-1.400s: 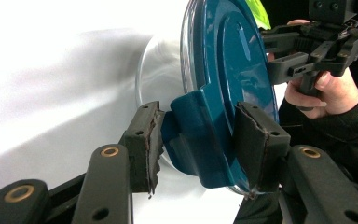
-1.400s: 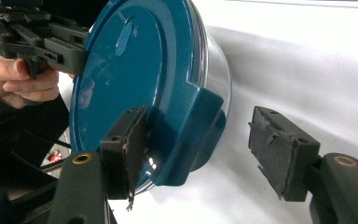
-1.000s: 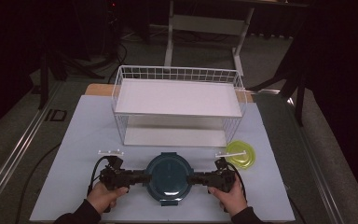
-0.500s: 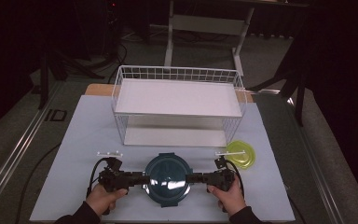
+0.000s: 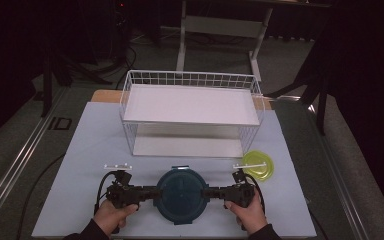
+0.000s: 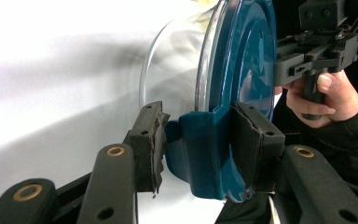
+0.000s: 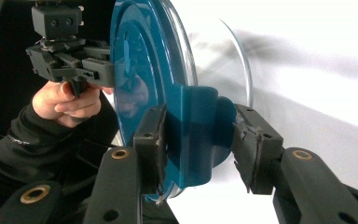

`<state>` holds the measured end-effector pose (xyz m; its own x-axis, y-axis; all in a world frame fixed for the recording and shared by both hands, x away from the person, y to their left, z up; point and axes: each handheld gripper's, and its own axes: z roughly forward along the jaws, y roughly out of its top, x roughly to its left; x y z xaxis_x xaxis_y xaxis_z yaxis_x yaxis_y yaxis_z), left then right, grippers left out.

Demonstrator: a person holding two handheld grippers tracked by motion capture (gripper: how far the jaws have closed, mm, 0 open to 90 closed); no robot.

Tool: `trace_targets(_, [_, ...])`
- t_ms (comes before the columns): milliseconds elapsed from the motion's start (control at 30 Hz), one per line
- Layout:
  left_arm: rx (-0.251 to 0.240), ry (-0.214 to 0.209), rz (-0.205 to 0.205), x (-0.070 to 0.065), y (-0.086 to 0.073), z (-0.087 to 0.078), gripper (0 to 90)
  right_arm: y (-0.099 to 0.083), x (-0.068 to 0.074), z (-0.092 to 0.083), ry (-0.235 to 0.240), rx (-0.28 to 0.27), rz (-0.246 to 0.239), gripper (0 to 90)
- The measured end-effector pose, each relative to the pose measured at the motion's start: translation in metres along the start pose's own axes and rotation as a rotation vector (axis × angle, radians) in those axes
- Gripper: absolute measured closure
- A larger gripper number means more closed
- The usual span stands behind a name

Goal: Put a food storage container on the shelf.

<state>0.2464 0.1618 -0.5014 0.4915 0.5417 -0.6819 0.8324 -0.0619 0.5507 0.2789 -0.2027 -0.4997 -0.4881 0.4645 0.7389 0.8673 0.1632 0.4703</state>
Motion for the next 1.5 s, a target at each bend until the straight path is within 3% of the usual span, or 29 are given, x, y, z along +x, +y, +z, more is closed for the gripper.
trace_targets(533, [-0.05,-0.013,0.058,-0.024,0.036,-0.012,55.9,0.02,0.022,-0.025,0.004,-0.06,-0.053,57.1])
trace_targets(867, [-0.105,-0.01,0.135,-0.053,0.082,-0.029,55.9,0.051,0.047,-0.051,0.007,-0.125,-0.089,57.2])
trace_targets(1133, [-0.145,-0.01,0.187,-0.073,0.13,-0.043,55.9,0.086,0.067,-0.072,0.005,-0.188,-0.124,57.3])
trace_targets(1200, [-0.156,-0.012,0.202,-0.077,0.142,-0.047,56.0,0.097,0.071,-0.076,0.011,-0.205,-0.131,57.2])
trace_targets(1500, [-0.188,-0.002,0.2,-0.077,0.184,-0.05,56.1,0.137,0.073,-0.084,0.024,-0.231,-0.114,57.2])
